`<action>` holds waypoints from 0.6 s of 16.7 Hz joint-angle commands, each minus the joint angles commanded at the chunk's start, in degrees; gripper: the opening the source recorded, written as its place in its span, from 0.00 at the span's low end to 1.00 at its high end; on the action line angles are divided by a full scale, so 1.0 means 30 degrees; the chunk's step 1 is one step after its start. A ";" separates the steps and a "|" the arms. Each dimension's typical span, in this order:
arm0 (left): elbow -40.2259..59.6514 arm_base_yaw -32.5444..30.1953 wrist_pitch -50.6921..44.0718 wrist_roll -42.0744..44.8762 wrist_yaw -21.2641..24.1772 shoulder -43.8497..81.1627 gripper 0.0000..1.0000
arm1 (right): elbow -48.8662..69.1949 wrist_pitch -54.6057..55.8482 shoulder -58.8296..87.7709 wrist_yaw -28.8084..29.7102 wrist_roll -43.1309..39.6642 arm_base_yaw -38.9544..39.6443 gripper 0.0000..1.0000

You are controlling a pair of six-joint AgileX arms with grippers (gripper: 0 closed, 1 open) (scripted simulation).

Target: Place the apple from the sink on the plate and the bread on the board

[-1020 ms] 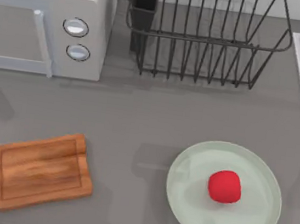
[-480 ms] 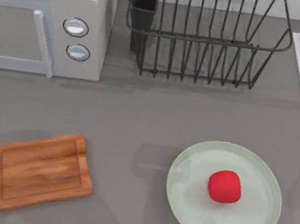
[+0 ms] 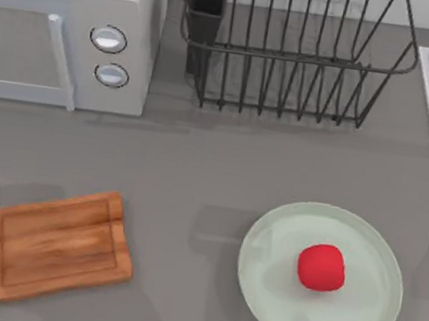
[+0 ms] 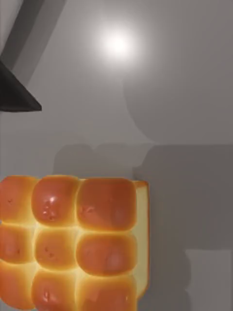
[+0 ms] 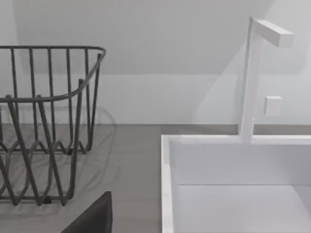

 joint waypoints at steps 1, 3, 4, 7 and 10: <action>-0.0310 0.0019 0.0637 0.0011 0.0000 0.0305 1.00 | 0.0000 0.0000 0.0000 0.0000 0.0000 0.0000 1.00; -0.1079 0.0037 0.2326 0.0056 0.0004 0.1045 1.00 | 0.0000 0.0000 0.0000 0.0000 0.0000 0.0000 1.00; -0.1478 0.0055 0.3171 0.0073 0.0004 0.1426 1.00 | 0.0000 0.0000 0.0000 0.0000 0.0000 0.0000 1.00; -0.2283 0.0082 0.4587 0.0114 0.0009 0.2199 1.00 | 0.0000 0.0000 0.0000 0.0000 0.0000 0.0000 1.00; -0.2328 0.0083 0.4656 0.0115 0.0009 0.2239 1.00 | 0.0000 0.0000 0.0000 0.0000 0.0000 0.0000 1.00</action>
